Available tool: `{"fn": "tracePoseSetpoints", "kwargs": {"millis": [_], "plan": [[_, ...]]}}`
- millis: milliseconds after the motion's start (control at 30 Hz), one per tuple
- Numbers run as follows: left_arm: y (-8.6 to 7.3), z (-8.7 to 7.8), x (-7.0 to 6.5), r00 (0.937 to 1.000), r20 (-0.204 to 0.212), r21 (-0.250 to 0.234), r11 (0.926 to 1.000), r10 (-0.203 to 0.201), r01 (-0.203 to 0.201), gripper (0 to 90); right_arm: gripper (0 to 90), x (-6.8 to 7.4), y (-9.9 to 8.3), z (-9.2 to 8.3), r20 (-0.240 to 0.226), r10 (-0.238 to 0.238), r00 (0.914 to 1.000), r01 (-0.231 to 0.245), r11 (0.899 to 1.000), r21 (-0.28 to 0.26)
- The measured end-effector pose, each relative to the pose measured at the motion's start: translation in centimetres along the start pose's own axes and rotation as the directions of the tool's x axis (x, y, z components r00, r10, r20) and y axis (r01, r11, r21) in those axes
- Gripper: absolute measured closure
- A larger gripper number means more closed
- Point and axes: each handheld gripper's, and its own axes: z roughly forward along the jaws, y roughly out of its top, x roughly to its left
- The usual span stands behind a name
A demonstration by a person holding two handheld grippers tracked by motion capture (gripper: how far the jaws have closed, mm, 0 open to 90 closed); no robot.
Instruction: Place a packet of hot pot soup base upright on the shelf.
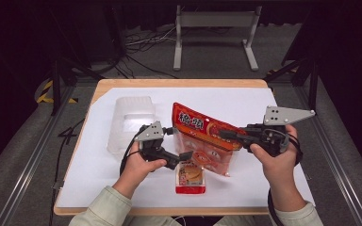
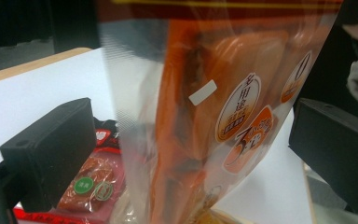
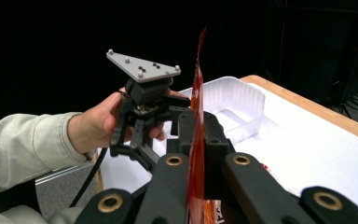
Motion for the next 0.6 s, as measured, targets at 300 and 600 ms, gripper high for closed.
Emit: {"fn": "tracePoseSetpoints", "kwargs": {"millis": [300,600], "plan": [[0.1,1.2,-0.2,0.9987,0.05,-0.044,0.999,0.01,-0.008,2.2,90.0,0.2,0.0,0.0,-0.006,-0.01,0.9999,0.01,1.0,-0.015],[0.1,1.3,-0.3,0.9918,0.128,-0.062,0.9981,0.007,0.001,4.4,90.0,0.4,0.0,0.2,-0.019,-0.009,0.9998,0.009,0.999,-0.032]]}}
